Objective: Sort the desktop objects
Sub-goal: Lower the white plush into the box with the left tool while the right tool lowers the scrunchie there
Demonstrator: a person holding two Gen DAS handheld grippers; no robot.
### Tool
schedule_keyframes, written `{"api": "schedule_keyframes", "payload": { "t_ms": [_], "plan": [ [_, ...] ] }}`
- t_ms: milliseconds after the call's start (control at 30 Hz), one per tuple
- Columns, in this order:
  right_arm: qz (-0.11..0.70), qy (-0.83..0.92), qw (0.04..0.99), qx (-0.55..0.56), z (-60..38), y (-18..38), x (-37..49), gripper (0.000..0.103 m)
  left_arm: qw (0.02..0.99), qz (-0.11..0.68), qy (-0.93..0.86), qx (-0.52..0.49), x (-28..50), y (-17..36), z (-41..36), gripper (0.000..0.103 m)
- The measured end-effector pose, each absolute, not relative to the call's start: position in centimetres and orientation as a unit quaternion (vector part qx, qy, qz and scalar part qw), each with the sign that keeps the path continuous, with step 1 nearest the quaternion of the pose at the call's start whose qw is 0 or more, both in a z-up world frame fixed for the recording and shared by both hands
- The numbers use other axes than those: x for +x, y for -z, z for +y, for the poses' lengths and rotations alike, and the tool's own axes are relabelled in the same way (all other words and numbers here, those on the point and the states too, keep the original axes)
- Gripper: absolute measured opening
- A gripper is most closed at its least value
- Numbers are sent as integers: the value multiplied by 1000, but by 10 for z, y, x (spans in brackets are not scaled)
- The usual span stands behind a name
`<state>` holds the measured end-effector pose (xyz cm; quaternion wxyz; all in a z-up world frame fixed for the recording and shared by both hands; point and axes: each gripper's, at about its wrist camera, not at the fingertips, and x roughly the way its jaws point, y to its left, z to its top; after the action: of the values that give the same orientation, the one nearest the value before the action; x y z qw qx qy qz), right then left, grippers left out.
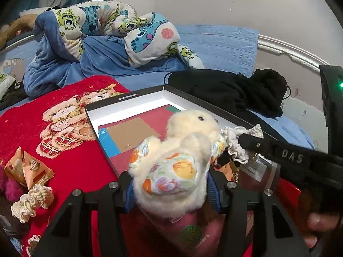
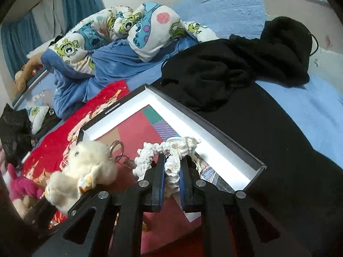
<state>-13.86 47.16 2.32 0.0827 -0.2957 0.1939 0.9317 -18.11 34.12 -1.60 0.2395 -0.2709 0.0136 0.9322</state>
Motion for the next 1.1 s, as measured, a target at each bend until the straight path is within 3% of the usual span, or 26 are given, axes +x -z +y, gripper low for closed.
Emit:
{"api": "schedule_keyframes", "payload": {
  "t_ms": [1100],
  "plan": [
    [180,-927,83,-317,461,-22,-130,12,238,22,-932,-271,-179,17,343,56]
  ]
}}
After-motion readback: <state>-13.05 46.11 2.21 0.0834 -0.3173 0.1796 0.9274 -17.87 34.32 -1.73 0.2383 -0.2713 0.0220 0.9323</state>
